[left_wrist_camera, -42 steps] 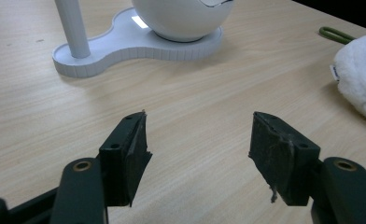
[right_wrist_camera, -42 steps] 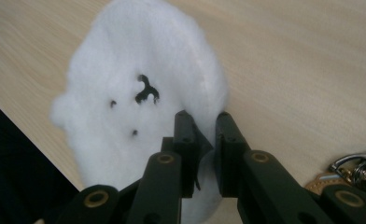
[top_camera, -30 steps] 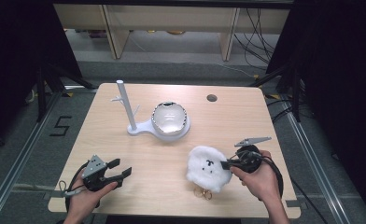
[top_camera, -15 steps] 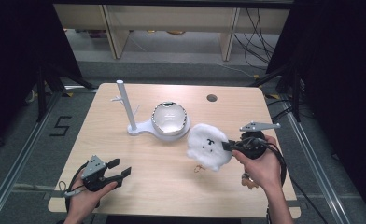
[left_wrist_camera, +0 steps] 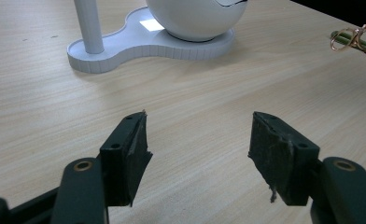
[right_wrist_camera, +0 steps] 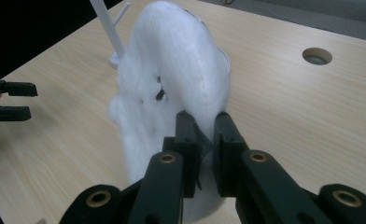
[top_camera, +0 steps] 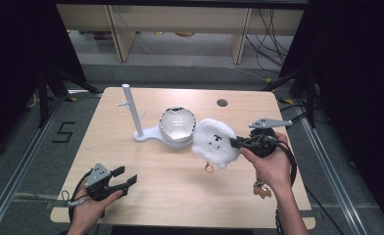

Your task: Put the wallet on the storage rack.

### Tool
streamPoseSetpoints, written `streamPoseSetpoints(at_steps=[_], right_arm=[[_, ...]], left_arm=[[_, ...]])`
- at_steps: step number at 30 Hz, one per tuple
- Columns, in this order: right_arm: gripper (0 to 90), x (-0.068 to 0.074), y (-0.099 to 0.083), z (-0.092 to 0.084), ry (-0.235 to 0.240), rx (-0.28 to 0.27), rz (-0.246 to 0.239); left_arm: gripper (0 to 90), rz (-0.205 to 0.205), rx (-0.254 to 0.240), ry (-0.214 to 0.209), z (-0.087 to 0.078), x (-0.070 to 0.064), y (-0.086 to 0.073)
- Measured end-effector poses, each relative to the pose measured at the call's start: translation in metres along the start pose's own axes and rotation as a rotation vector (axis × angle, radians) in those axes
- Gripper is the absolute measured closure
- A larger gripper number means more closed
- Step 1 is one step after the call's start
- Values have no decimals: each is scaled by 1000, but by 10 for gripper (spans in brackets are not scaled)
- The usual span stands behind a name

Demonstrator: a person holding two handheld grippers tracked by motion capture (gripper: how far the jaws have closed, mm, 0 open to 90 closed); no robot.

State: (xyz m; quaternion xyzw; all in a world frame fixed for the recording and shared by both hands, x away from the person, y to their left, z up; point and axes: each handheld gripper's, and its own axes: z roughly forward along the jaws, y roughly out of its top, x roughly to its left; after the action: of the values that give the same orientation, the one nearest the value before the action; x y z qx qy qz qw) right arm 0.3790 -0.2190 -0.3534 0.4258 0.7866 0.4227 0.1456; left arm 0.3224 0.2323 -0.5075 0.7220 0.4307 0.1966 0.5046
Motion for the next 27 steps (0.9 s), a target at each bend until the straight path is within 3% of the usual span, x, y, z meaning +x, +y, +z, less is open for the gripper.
streamPoseSetpoints(at_steps=[6, 9, 13, 16, 17, 18, 20, 22, 23, 25, 27], right_arm=[[833, 3, 5, 5, -2, -2, 28], [833, 0, 8, 8, 2, -21, -15], [833, 4, 15, 8, -9, -15, -3], [833, 3, 20, 8, -13, -28, -29], [833, 5, 21, 8, -13, -29, -3], [833, 1, 23, 8, -26, -41, -58], [833, 4, 25, 9, -12, -30, -19], [833, 1, 26, 10, -21, -49, -52], [833, 4, 26, 10, -11, -45, -15], [833, 1, 28, 11, -17, -50, -48], [833, 3, 29, 12, -12, -46, -23]], left_arm=[[365, -1, -5, 1, 0, 0, 0], [365, -3, -8, 1, 0, 0, 0], [365, -1, -7, 4, -1, 1, 0], [365, -4, -14, 0, -1, 1, 0], [365, -2, -14, 1, -1, 2, 0], [365, -2, -17, 0, -1, 2, 0], [365, 2, -2, 14, -2, 1, 0], [366, -2, -15, 6, -2, 2, 0], [366, -1, -13, 11, -2, 2, 0], [366, -4, -15, 12, -2, 2, 0], [366, -3, -15, 12, -3, 2, 0]])
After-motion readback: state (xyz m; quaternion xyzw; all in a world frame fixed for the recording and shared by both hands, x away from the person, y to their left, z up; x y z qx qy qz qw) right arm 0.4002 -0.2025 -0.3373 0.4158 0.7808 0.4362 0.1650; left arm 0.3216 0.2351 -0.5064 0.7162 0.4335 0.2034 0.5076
